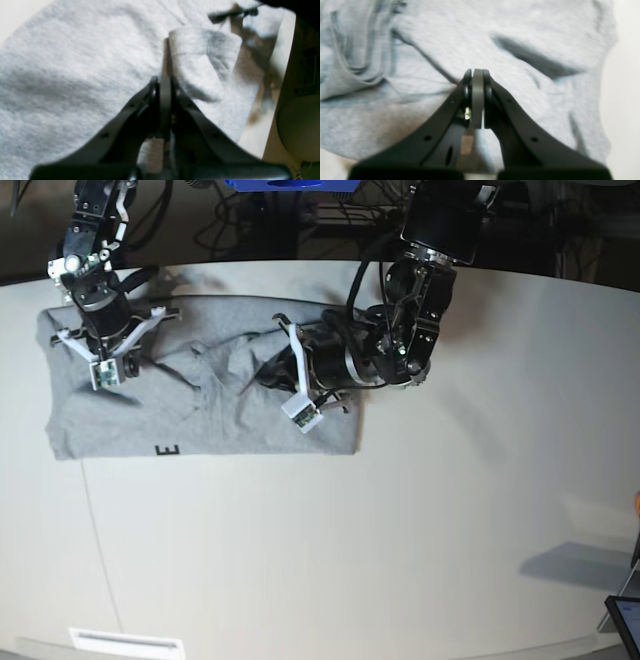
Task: Fold the T-shirt properly
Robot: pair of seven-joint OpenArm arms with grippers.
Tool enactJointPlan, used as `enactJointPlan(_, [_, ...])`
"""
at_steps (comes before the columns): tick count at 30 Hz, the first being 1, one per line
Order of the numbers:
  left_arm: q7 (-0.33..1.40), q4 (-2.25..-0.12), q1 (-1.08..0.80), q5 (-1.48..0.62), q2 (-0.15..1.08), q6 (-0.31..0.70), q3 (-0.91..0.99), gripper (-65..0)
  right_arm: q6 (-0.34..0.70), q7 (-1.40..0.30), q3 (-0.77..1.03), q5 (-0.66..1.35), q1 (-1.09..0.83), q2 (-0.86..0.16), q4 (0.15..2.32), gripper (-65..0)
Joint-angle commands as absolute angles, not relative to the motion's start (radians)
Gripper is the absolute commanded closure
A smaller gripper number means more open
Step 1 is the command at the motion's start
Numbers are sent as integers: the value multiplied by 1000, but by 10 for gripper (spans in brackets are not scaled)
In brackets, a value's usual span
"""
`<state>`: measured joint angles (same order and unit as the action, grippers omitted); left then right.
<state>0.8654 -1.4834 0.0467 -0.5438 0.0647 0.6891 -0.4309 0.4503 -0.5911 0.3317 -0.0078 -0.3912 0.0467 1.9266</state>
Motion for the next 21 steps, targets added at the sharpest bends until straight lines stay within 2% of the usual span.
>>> enactJointPlan(1, [845, -1498, 58, -564, 58, 698, -443, -12, 447, -564, 334, -2, -387, 42, 1943, 0])
enactJointPlan(16, [845, -1509, 56, -567, 58, 698, -607, -12, 447, -564, 334, -2, -392, 47, 1943, 0])
enactJointPlan(21, [845, -1603, 54, -568, 65, 698, -608, -10, 447, -565, 326, -2, -390, 48, 1929, 0])
